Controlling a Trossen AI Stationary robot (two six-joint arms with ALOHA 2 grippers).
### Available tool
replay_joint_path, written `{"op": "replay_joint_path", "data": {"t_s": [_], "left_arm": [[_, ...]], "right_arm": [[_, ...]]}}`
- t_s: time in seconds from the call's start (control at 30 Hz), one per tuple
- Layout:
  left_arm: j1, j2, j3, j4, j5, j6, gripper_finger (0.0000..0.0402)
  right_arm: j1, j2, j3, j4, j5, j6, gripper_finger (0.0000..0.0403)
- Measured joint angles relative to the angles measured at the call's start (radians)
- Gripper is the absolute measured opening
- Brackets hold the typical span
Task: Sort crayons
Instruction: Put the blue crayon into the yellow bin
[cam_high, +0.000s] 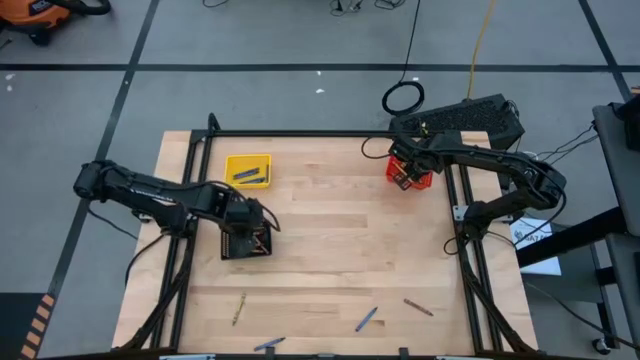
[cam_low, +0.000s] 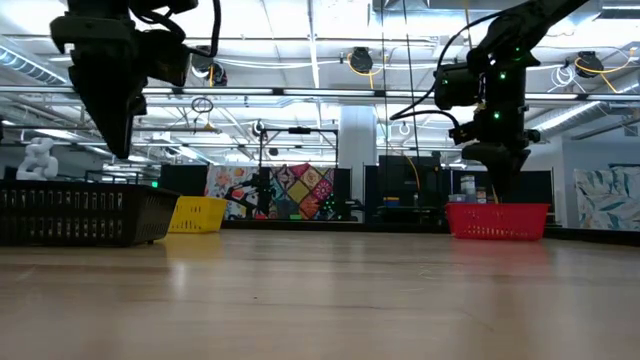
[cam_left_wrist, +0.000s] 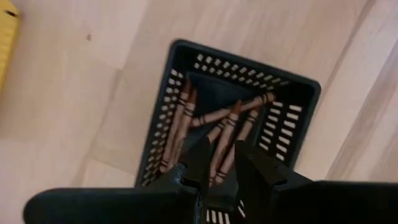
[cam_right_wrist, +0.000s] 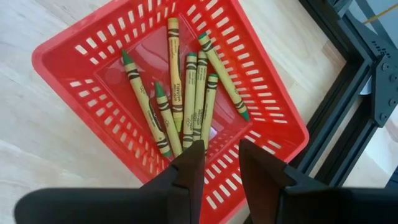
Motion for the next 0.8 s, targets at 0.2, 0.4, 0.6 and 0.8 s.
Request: {"op": "replay_joint_path", "data": {"t_s": [0.2,0.4,0.6,0.8], "left_arm": [[-0.066,0.032,0.0,0.0,0.013,-0.076,0.007],[-0.119,0.034,0.0,0.0,0.019,-0.077,0.007],[-0.165,0.035,0.0,0.032,0.062,-0.05,0.007],[-0.169,0.036,0.0,0.064,0.142,0.007,0.007]], "right_arm": [[0.0,0.0,0.0,-0.015,-0.002,0.03,0.0087],[0.0,0.0,0.0,-0.029,-0.004,0.051,0.0087],[0.0,0.0,0.0,-0.029,-0.004,0.053,0.0087],[0.0,0.0,0.0,-0.029,-0.004,0.053,0.0087]]}}
